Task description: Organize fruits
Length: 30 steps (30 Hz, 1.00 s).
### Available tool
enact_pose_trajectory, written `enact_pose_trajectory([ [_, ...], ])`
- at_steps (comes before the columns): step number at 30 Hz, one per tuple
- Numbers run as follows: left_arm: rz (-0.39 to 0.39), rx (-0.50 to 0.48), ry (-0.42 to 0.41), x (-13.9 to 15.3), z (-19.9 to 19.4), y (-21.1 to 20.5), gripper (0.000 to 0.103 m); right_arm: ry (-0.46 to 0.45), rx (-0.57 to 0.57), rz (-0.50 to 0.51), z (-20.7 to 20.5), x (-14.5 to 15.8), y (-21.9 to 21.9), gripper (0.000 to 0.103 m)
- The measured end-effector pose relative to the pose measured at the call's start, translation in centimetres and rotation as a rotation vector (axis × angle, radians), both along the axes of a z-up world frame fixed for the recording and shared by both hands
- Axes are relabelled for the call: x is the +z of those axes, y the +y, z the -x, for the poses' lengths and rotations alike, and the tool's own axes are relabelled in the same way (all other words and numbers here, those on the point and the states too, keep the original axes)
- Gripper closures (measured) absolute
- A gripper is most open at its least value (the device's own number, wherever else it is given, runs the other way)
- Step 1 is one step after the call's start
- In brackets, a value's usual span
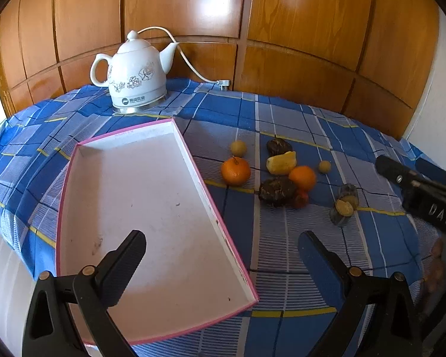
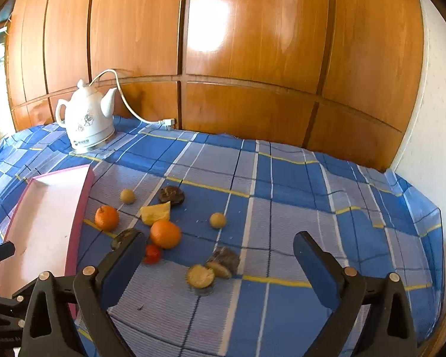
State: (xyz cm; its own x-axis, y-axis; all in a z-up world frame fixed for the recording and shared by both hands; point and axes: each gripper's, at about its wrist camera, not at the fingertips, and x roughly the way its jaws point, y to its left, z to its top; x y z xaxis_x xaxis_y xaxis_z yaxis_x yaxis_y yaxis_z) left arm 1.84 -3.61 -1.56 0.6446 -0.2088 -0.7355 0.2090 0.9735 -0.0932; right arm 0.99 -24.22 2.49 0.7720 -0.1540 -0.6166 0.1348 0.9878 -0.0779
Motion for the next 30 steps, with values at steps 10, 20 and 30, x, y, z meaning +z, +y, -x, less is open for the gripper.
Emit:
enact_pose_trajectory([
  [10,-0.060,-0.162,0.022,0.7,-4.7,-1.8,0.041,0.084,0.106,-0.061,-3.7,1.4,-6.4,0.011],
  [20,-0.186,-0.267,0.085,-1.4,-10.9,-5.1,0.043,0.162,0.087,-0.230,-6.1,-1.7,-10.8,0.024],
  [30,-0.236,-0.301,0.157,-5.1,-14.2,-6.5,0.062,0.173,0.081,-0.348,-6.9,-2.1,-11.7,0.035],
])
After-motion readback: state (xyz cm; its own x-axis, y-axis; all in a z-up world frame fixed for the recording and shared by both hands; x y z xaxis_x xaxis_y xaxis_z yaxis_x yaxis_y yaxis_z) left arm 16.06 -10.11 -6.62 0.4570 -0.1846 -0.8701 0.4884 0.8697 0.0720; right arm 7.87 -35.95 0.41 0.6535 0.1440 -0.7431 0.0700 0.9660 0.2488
